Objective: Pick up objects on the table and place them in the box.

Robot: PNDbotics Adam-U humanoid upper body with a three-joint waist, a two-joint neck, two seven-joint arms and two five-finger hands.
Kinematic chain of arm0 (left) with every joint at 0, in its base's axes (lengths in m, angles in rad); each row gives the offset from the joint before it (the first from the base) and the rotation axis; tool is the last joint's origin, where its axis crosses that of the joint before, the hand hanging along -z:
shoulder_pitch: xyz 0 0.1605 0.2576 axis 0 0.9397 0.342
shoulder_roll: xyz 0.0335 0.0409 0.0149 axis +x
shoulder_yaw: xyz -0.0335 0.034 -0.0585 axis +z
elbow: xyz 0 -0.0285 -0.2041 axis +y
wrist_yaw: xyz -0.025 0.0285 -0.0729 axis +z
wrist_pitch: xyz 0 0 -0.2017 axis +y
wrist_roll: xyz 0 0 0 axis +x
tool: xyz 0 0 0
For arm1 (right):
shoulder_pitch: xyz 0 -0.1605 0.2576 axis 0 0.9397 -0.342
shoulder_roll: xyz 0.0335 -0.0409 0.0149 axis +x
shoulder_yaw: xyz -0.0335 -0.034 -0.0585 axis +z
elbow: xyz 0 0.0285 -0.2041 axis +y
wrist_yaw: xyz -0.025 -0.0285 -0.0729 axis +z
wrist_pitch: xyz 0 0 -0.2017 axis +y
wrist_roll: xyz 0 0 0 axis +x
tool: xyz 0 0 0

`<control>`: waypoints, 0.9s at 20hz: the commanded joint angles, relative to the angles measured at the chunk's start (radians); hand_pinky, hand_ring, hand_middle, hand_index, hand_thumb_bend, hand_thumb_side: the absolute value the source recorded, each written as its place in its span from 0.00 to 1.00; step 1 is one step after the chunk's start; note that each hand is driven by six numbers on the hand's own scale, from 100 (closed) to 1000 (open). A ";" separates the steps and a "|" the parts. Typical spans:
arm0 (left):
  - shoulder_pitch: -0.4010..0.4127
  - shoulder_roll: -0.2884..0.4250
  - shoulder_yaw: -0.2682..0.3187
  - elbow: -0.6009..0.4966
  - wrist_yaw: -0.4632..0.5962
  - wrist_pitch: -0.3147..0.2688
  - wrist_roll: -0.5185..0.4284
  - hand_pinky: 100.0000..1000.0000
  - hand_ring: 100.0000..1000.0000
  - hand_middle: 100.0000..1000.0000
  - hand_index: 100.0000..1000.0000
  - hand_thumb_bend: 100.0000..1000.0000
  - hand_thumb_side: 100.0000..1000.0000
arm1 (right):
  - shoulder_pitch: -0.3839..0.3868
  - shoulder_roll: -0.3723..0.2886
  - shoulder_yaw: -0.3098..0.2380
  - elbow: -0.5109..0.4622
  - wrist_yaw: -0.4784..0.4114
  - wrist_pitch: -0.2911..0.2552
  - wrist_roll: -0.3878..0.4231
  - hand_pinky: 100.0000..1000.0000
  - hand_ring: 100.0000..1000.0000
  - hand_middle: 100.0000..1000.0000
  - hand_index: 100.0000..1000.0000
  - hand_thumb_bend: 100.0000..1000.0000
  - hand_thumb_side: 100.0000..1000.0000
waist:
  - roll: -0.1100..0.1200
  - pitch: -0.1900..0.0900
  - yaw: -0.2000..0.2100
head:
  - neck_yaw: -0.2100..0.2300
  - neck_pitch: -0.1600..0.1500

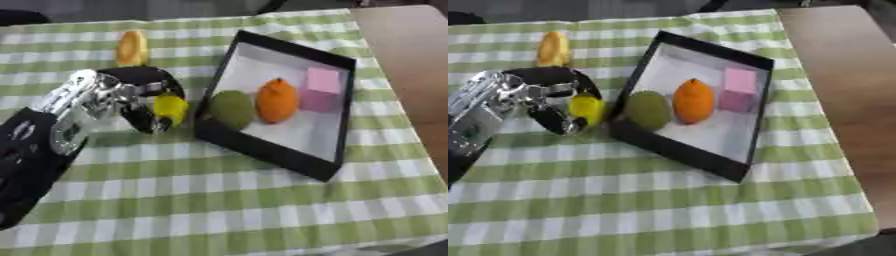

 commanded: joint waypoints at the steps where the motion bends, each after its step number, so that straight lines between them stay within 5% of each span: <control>1: -0.009 0.004 0.012 0.023 -0.024 -0.025 0.014 0.70 0.73 0.69 0.78 0.20 0.00 | -0.010 -0.030 -0.017 -0.002 -0.001 -0.003 0.001 0.85 0.87 0.74 0.82 0.00 0.41 | -0.019 -0.007 -0.003 | 0.001 -0.002; 11: -0.004 -0.014 0.019 0.078 -0.097 -0.089 0.099 0.65 0.67 0.65 0.74 0.26 0.00 | -0.006 -0.027 -0.018 -0.001 -0.005 -0.006 0.003 0.85 0.87 0.74 0.82 0.00 0.42 | -0.020 -0.009 -0.004 | 0.000 -0.002; 18: -0.013 -0.010 0.020 0.051 -0.132 -0.113 0.205 0.54 0.53 0.57 0.67 0.31 0.00 | -0.003 -0.027 -0.017 0.002 -0.003 -0.006 0.005 0.85 0.87 0.74 0.82 0.00 0.42 | -0.019 -0.008 -0.003 | -0.001 -0.002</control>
